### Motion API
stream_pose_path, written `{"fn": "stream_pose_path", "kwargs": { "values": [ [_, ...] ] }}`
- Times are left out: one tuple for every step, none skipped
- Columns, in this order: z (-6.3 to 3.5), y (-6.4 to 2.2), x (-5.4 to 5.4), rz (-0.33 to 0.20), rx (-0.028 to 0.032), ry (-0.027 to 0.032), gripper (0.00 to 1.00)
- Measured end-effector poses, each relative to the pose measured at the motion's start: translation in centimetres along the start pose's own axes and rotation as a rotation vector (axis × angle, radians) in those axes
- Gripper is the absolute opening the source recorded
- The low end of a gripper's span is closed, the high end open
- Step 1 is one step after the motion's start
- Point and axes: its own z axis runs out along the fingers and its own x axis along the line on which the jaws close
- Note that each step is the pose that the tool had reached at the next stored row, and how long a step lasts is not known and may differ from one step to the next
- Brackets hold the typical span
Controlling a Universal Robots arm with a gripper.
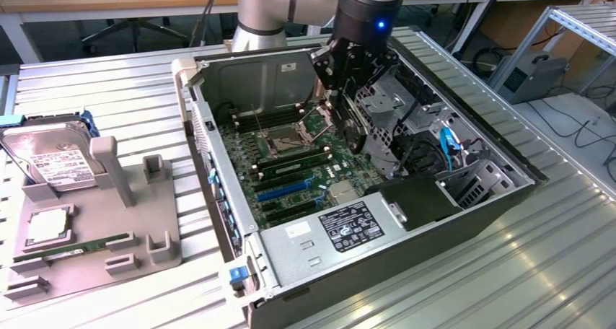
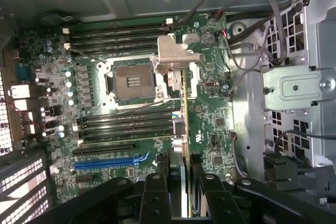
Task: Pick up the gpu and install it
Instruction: 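Pick up the gpu and move the gpu toward the slot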
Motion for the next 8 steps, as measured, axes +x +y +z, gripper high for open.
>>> {"fn": "stream_pose_path", "kwargs": {
  "values": [
    [0.04, 0.01, -0.08, 0.0, 0.0, 0.0, 0.27],
    [0.09, 0.02, -0.16, 0.0, 0.0, 0.0, 0.27],
    [0.13, 0.03, -0.25, 0.0, 0.0, 0.0, 0.27],
    [0.17, 0.04, -0.33, 0.0, 0.0001, 0.0, 0.27],
    [0.21, 0.05, -0.41, 0.0, 0.0, 0.0, 0.27],
    [0.26, 0.06, -0.52, 0.0, 0.0, 0.0, 0.27],
    [0.3, 0.07, -0.6, 0.0, 0.0, 0.0, 0.27],
    [0.34, 0.08, -0.69, 0.0, 0.0, 0.0, 0.27]
  ]
}}
